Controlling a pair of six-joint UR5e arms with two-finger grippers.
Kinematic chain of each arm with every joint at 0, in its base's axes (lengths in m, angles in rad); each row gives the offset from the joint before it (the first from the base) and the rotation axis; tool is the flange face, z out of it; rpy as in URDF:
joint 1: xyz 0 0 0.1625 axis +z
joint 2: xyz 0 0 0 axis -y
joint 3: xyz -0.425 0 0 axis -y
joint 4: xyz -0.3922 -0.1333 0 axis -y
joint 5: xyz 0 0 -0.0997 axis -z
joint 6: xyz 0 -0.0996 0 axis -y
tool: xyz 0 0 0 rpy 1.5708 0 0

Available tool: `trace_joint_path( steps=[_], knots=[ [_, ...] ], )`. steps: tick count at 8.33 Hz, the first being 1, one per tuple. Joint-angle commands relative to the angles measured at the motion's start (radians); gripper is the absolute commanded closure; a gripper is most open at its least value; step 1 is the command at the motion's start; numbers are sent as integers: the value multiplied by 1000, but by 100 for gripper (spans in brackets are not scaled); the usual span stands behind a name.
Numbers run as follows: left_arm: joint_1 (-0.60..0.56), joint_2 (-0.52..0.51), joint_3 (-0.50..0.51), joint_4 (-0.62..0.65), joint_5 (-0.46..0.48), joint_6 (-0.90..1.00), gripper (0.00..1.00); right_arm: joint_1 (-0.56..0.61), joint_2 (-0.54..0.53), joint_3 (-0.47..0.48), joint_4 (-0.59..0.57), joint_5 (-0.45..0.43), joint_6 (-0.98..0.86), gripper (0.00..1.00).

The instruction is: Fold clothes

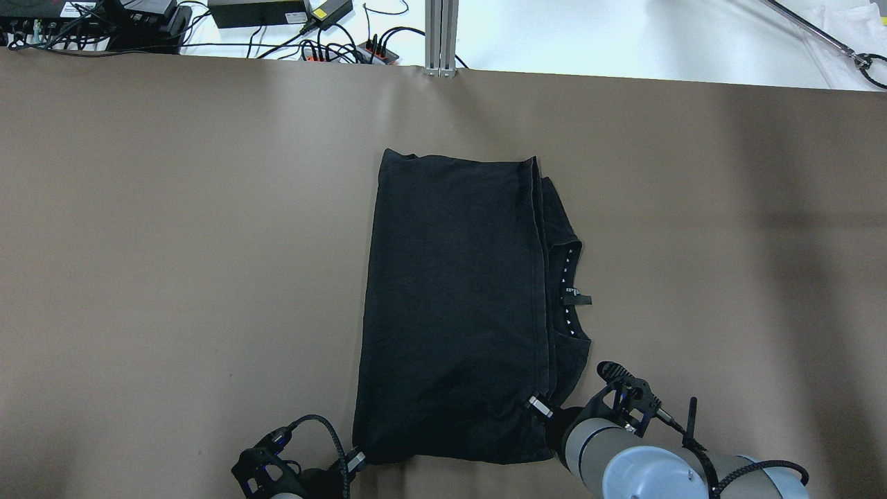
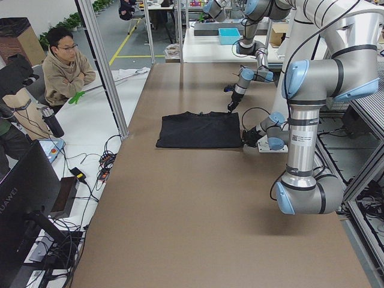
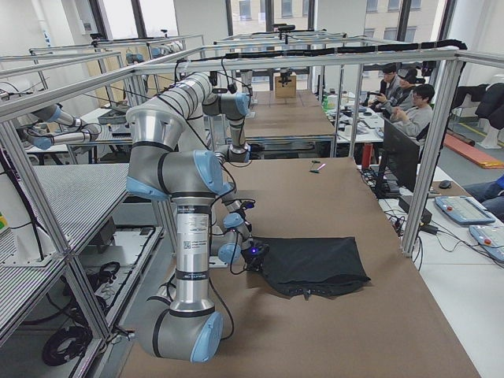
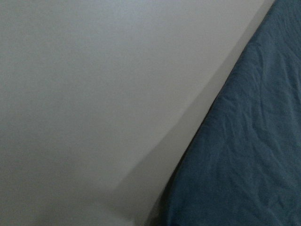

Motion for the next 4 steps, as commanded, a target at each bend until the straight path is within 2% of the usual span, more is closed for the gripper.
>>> trace_joint_path(
  steps=[1,2,3,4],
  knots=[
    [-4,38,-161,14,-5,1,100,3,-3,56,0,0,1,100],
    [-4,59,-253,17,-5,1,100,8,-6,85,0,18,14,100],
    [-13,43,-324,74,-9,3,100,68,4,103,-2,64,42,100],
    [-113,-29,-327,142,-93,4,100,181,38,101,-3,183,48,100]
  ],
)
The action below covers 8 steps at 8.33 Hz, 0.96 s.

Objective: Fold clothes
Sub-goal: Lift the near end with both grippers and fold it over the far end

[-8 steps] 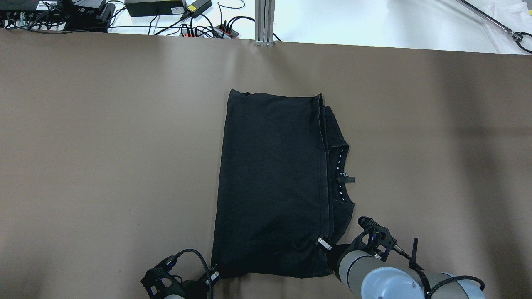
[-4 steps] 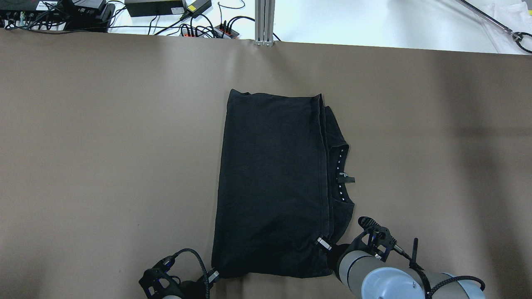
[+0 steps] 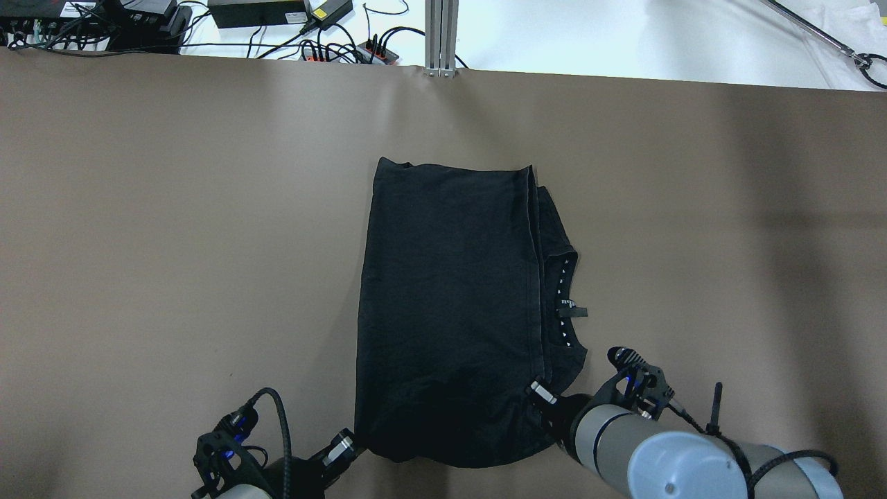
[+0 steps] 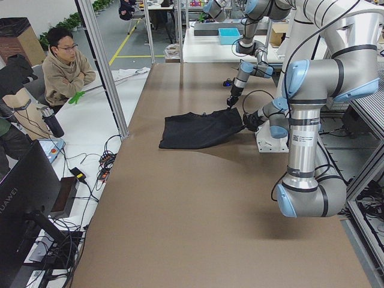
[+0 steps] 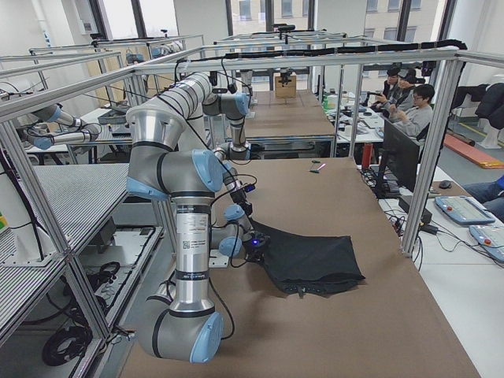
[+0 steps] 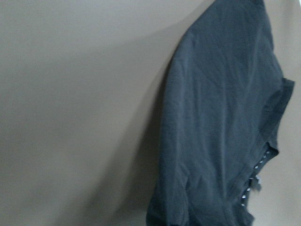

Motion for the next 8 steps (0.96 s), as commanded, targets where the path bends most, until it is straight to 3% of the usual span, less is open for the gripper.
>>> trace_joint_path(
  steps=[1,2,3,5,7,8],
  knots=[
    [-252,-131,-48,145,-236,11,100,260,95,-4,-16,260,24,100],
    [-419,-221,21,186,-407,33,100,376,167,-55,-22,334,24,100],
    [-556,-296,118,188,-540,73,100,467,277,-176,-37,397,16,100],
    [-688,-427,406,142,-597,145,100,554,417,-437,-28,458,-81,100],
    [-767,-586,823,-99,-620,165,100,603,526,-703,72,458,-177,100],
    [-798,-664,1032,-219,-620,197,100,614,551,-823,169,453,-265,90]
  ],
)
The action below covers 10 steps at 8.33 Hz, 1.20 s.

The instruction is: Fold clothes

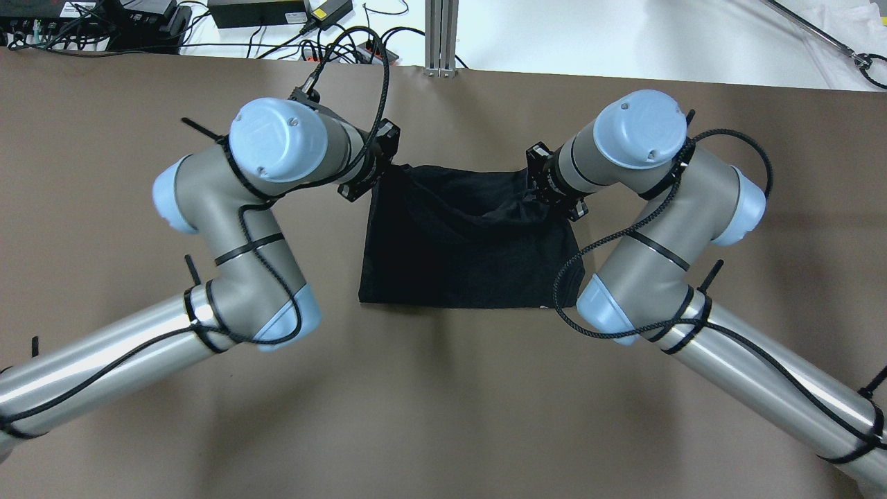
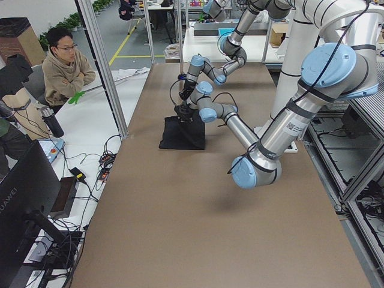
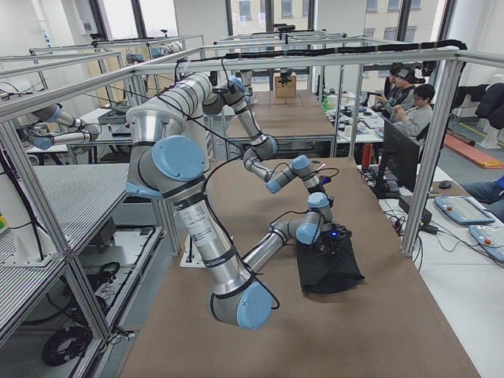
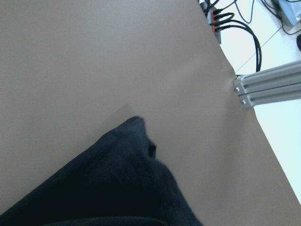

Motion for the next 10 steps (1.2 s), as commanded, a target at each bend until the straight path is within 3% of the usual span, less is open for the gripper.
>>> trace_joint_path(
  steps=[1,2,3,7,8,10],
  knots=[
    [-92,-186,537,-306,-16,133,20,56,102,-332,203,-15,-298,8],
    [-113,-201,585,-325,-11,190,0,95,180,-436,205,-15,-382,5],
    [-124,-203,589,-325,-11,195,0,108,235,-507,207,-20,-417,5],
    [-129,-204,586,-325,-11,200,0,133,236,-508,208,-18,-476,5],
    [-135,-203,583,-325,-13,270,0,145,228,-508,208,-18,-557,5],
    [-167,-148,527,-311,-17,606,0,206,149,-505,213,-9,-879,5]
  ],
)
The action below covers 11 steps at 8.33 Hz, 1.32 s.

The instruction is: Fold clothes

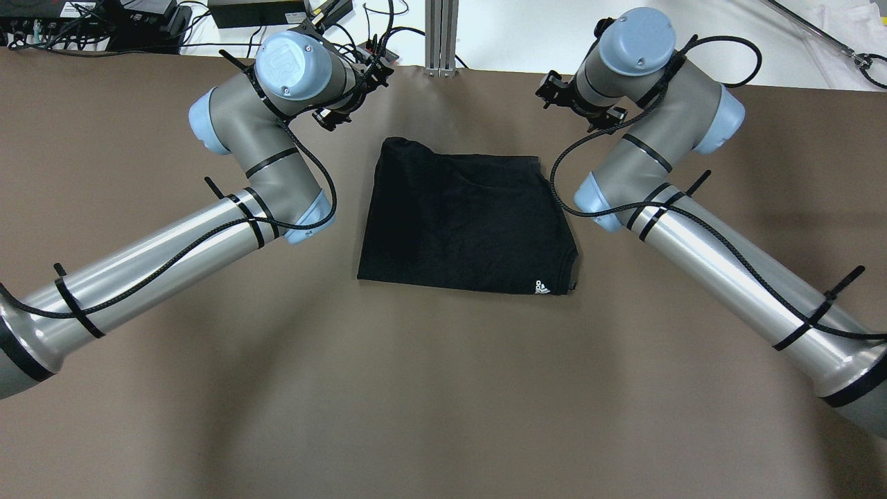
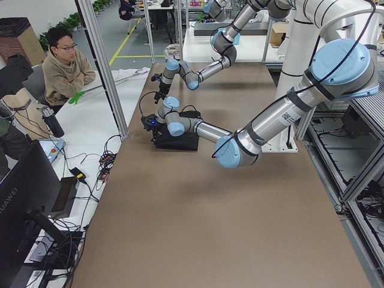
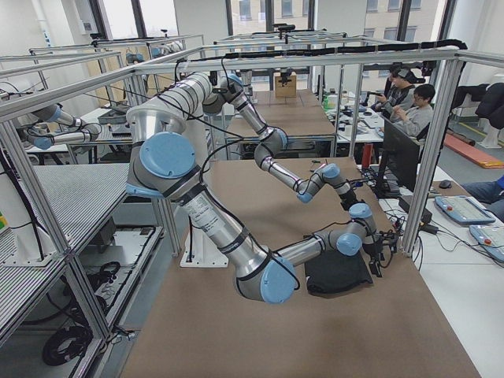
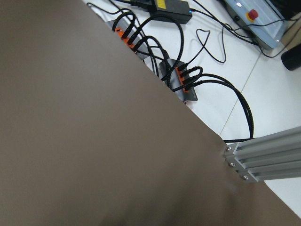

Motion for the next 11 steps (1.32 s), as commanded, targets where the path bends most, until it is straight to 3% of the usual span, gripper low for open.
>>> trace_joint_path(
  steps=[1,3,6,8,11],
  knots=[
    [-68,159,-115,9,-14,531,0,103,-132,4,22,10,-482,5],
    [-174,378,-230,4,-20,958,0,187,-293,17,146,19,-753,5],
    [-393,694,-377,-73,-147,1423,0,345,-537,121,264,21,-1110,5],
    [-528,833,-459,-77,-207,1666,0,462,-606,140,292,21,-1373,5],
    [-658,1078,-742,-68,-255,1846,0,476,-804,347,346,12,-1406,5]
  ],
)
